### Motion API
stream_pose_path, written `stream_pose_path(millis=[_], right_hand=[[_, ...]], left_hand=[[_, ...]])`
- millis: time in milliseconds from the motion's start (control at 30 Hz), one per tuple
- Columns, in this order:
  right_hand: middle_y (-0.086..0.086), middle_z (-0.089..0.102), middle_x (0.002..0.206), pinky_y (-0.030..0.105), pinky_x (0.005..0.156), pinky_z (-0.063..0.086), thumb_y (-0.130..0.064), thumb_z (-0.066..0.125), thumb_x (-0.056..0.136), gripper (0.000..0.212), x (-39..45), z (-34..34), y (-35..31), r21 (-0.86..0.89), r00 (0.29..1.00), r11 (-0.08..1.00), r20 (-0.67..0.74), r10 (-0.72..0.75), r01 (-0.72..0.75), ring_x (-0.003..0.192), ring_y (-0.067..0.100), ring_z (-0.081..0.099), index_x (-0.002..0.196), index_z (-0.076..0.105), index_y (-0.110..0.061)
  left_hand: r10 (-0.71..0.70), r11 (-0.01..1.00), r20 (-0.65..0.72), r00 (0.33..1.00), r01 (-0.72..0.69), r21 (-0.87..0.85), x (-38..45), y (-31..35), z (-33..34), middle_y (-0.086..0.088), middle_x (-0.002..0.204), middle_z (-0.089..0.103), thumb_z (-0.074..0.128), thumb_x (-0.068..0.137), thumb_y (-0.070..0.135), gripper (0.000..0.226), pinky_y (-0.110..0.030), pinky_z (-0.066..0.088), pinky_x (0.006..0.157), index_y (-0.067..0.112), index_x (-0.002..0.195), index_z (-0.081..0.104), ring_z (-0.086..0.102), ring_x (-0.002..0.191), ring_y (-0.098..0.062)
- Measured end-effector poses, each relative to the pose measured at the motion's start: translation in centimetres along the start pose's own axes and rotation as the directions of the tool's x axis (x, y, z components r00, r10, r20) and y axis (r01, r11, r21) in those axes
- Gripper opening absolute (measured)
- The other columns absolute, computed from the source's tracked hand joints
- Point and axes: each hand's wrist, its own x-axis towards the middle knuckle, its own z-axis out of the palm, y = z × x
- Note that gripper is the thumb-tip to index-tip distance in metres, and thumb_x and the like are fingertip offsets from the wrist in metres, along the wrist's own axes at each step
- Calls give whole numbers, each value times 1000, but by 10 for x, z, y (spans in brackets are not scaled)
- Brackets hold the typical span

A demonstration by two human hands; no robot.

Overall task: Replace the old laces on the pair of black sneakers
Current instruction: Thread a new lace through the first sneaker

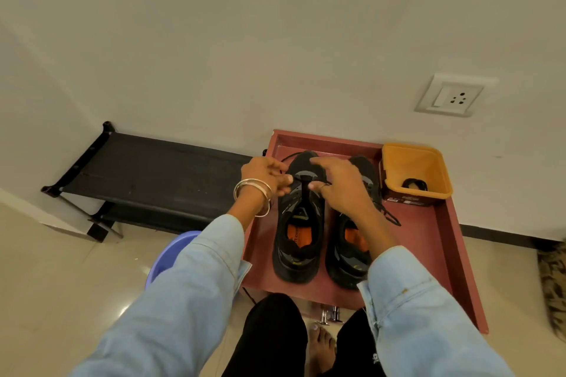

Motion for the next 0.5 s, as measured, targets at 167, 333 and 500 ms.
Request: stream_pose_path(millis=[167,333,500], right_hand=[[4,73,90,29,82,50,-11,68,87,17,-3,5,-11,261,997,963,-53,-49,61,83,15,65,102,74,-10],[1,68,84,24,77,48,-13,66,89,11,-1,6,-2,229,999,973,-43,20,-10,78,10,60,96,72,-9],[1,71,90,15,75,51,-14,72,83,23,-4,20,3,314,1000,949,2,-31,29,79,10,65,106,72,-11]], left_hand=[[-22,998,-23,999,20,-53,1,8,10,-10,65,66,77,76,8,13,-16,49,43,3,78,65,60,43,-10],[-21,997,24,999,23,-68,4,-6,11,-11,72,67,68,83,3,13,-15,50,52,-5,93,70,61,55,-11],[-33,999,61,998,34,-19,-2,-11,20,-8,71,66,63,87,1,17,-19,55,53,2,104,64,63,58,-15]])
